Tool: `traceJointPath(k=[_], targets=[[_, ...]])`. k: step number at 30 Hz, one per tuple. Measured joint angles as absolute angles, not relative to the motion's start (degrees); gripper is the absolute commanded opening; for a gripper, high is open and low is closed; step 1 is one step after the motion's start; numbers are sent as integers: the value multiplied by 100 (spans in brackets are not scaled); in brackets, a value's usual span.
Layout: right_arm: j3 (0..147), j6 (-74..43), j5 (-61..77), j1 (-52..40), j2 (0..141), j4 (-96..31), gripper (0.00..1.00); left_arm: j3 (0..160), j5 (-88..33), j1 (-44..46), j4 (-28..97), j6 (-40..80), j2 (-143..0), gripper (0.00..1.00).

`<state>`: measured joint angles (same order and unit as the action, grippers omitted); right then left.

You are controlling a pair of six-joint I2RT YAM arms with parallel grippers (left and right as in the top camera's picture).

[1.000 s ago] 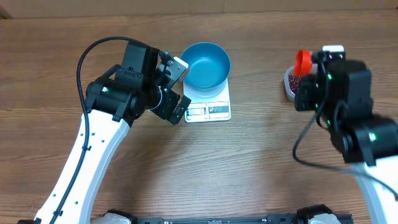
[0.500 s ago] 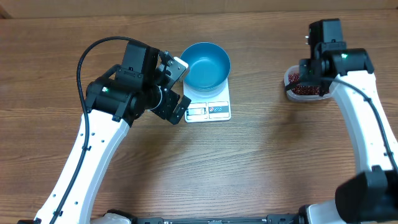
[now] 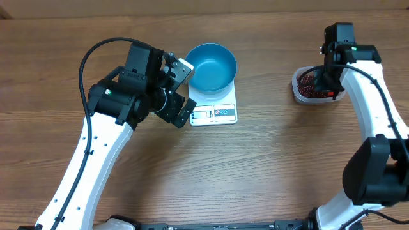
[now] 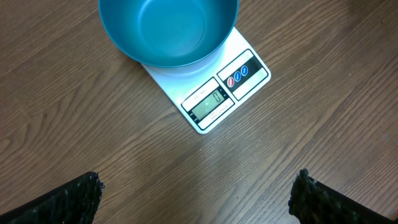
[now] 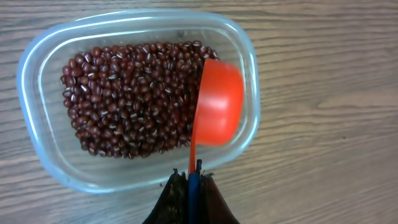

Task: Scoop item into bowl and weigh 150g on scale
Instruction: 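Lower the red cup with the right gripper into the bean container, then drag the red cup through the beans with the right gripper to scoop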

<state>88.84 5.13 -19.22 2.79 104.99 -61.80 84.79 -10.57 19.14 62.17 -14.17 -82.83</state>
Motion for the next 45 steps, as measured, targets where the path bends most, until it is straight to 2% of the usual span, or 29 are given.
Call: traceJointPath(k=[45], targets=[[8884,1017,-1682,279,10648,-5865,3,8479,-1057,1914,6217,-1417,-8283,100]])
